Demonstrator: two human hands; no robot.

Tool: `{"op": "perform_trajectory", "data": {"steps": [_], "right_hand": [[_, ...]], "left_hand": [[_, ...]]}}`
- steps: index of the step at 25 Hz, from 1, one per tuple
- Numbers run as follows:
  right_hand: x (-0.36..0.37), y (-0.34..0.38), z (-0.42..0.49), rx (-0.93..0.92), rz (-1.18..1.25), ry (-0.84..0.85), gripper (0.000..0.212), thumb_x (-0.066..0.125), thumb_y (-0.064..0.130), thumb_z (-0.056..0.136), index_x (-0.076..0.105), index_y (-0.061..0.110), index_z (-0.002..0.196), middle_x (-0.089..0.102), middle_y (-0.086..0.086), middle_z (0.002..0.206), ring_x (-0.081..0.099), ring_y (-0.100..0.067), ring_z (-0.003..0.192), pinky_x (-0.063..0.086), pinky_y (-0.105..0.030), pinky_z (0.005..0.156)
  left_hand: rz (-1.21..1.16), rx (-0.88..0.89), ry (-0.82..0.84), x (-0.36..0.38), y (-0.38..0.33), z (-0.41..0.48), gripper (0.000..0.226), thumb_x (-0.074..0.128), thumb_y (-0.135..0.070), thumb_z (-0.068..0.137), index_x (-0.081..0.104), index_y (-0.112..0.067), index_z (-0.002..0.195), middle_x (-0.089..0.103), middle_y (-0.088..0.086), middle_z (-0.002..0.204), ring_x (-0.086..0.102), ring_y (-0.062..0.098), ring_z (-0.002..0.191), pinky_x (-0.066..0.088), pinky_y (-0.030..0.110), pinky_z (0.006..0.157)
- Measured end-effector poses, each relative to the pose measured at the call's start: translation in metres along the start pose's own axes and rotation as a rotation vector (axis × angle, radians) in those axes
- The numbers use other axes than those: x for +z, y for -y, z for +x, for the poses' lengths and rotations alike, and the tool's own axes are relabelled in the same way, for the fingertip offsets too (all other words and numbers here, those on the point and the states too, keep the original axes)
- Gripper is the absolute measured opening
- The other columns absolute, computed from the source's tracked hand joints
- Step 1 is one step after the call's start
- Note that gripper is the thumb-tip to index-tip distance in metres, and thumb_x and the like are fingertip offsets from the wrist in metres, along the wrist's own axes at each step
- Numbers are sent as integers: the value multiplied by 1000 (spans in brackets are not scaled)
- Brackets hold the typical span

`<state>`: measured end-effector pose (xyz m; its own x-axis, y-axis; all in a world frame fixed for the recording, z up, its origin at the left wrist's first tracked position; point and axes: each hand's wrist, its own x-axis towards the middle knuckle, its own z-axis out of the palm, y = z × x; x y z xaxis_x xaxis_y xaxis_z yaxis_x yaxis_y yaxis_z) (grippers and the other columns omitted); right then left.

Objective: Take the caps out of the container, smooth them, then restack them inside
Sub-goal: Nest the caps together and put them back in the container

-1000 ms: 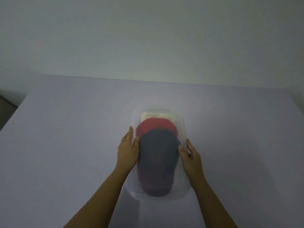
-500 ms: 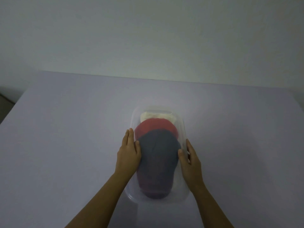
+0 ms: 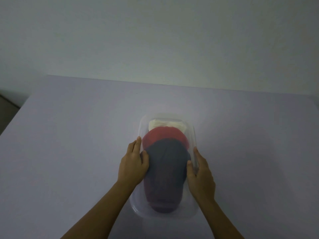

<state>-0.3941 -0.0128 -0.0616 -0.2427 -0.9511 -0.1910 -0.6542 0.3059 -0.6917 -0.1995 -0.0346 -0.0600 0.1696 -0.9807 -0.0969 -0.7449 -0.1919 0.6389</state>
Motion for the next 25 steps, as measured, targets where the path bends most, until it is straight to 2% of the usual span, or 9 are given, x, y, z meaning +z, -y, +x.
{"op": "perform_trajectory", "data": {"steps": [2,5,7,9,14,16,18,22,25], "right_hand": [[-1,3,-5,-9,-74,-15,53,43,38,95,24,37,144,45,4,143,55,-25,118,48,-37,86],[2,6,-9,-1,-114,-38,56,43,44,93,23,38,145,60,-3,127,63,-28,103,51,-36,76],[0,6,-10,10,-39,-5,60,45,50,90,23,38,145,61,-5,126,62,-29,105,51,-38,82],[-2,7,-9,16,40,25,60,46,47,91,22,37,145,63,-8,124,62,-29,105,49,-36,86],[-2,9,-4,13,29,40,56,43,39,95,20,35,146,68,-13,108,64,-29,94,49,-32,81],[-1,7,-2,19,36,34,56,44,40,94,21,36,145,69,-11,92,64,-27,81,50,-33,75],[0,5,-2,17,32,38,57,44,41,94,18,40,144,67,-8,80,63,-25,73,51,-32,71],[2,5,0,29,15,41,57,40,42,95,10,40,143,68,-6,113,65,-27,96,51,-37,88],[3,4,1,2,4,40,55,38,43,95,2,43,136,67,-4,115,65,-24,96,52,-37,92]], "left_hand": [[2,10,-8,1,-2,-3,52,39,-26,97,26,-13,146,38,6,148,57,24,112,38,21,82],[29,10,0,2,-3,-4,53,37,-26,98,24,-11,147,36,8,149,57,26,111,46,28,85],[38,19,1,2,0,-2,53,36,-27,98,22,-11,147,35,8,150,56,26,115,47,31,89],[38,13,13,3,2,0,53,34,-29,98,21,-13,147,33,6,151,54,26,118,46,33,93],[165,-42,2,5,-1,12,50,39,-28,94,32,-10,140,39,9,145,48,27,122,47,38,92],[208,-29,-17,4,-8,22,53,41,-24,91,31,-7,140,30,13,152,34,29,136,35,39,107],[189,73,12,6,-23,36,59,36,-22,94,17,-8,147,12,10,158,11,24,146,15,35,116],[240,302,176,20,-55,73,58,22,-34,100,3,-12,149,0,4,160,-3,19,147,5,34,117],[400,334,269,31,-57,96,62,17,-45,99,1,-13,150,-3,3,160,-7,18,147,0,36,117]]}}
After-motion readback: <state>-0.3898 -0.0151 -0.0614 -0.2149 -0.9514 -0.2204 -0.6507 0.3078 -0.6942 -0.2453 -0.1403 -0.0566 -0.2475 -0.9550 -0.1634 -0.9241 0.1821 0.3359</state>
